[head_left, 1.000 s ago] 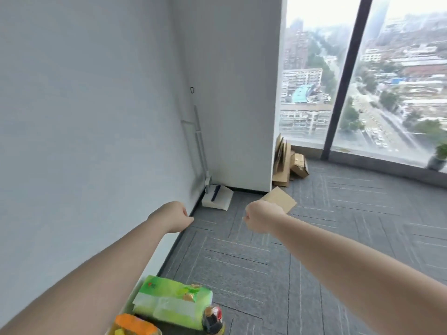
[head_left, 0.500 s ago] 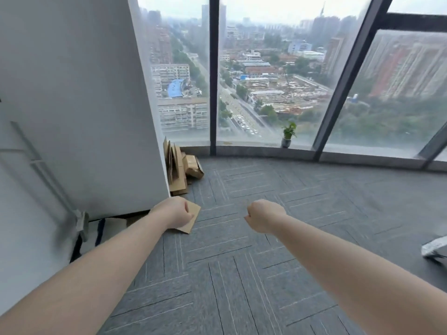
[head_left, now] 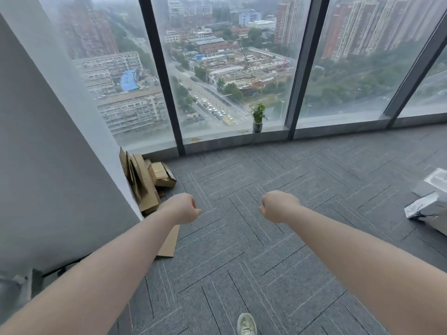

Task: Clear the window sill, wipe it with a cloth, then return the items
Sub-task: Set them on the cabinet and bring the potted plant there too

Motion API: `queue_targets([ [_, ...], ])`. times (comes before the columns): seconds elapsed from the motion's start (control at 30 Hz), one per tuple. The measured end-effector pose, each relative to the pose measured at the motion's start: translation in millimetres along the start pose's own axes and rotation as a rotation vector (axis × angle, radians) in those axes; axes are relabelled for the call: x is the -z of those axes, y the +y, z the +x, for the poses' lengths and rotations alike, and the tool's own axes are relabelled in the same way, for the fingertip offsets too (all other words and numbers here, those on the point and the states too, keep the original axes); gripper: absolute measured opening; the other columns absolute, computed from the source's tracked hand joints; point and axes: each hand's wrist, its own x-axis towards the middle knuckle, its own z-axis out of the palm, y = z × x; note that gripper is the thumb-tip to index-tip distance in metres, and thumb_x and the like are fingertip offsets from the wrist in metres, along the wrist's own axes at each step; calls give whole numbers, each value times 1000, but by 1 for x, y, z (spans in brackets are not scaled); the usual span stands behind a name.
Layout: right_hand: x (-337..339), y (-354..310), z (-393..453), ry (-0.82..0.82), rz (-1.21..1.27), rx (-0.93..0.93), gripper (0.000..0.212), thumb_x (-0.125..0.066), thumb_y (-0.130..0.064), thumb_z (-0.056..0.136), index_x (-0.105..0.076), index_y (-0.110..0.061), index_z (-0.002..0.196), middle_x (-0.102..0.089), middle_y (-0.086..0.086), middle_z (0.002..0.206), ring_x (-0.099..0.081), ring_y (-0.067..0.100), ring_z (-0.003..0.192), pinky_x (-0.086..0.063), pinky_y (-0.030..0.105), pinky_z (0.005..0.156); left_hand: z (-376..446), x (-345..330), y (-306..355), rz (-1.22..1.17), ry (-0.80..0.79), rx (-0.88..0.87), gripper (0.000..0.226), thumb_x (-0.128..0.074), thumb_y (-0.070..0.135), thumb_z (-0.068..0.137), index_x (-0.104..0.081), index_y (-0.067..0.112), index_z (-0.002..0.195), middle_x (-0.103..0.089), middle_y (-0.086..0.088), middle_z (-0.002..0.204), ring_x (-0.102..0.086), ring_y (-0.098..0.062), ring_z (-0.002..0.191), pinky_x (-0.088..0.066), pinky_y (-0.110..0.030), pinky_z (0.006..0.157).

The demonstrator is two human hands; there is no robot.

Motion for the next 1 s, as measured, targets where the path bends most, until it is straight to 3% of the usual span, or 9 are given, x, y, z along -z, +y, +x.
queue_targets([
  [0.2, 37, 6, 140, -29, 44, 50, 23, -39, -30, 98, -54, -14, 92, -56, 3, 98, -57, 27, 88, -43, 32, 72, 113, 52, 11, 43, 12, 58, 30, -52, 41, 91, -63, 16, 104, -65, 0, 100, -61, -17, 88, -51, -31, 74],
  [0.4, 83, 20, 242, -21, 35, 45, 28, -38, -34, 99, -58, -14, 97, -53, 1, 92, -55, 27, 86, -43, 32, 71, 219, 99, 25, 3, 40, 66, 29, -49, 39, 92, -60, 17, 107, -63, 0, 98, -61, -19, 90, -55, -33, 78],
  [0.5, 98, 34, 290, -38, 32, 33, 32, -37, -35, 99, -59, -13, 105, -54, 2, 96, -57, 26, 90, -43, 32, 73, 273, 110, 30, -6, 21, 61, 31, -50, 40, 92, -61, 17, 109, -62, 1, 95, -62, -18, 88, -55, -33, 78],
  [0.63, 114, 56, 363, -60, 47, -21, 27, -37, -32, 99, -57, -15, 101, -56, 2, 98, -58, 25, 88, -43, 31, 73, 359, 126, 33, 33, -9, 60, 30, -49, 41, 92, -59, 17, 108, -59, 1, 99, -59, -19, 92, -53, -31, 79],
  [0.83, 148, 88, 472, -94, 37, -139, 31, -37, -37, 99, -56, -17, 114, -60, 4, 118, -59, 27, 104, -44, 34, 80, 513, 162, 53, 68, -39, -13, 27, -50, 38, 90, -60, 18, 104, -61, 3, 98, -59, -19, 93, -52, -33, 83],
  [1.0, 188, 121, 556, -105, 40, -199, 31, -36, -35, 100, -56, -17, 114, -60, 3, 118, -58, 27, 102, -43, 33, 75, 634, 197, 97, 93, -59, -111, 28, -50, 39, 91, -58, 18, 107, -60, 4, 102, -56, -19, 95, -49, -32, 79],
])
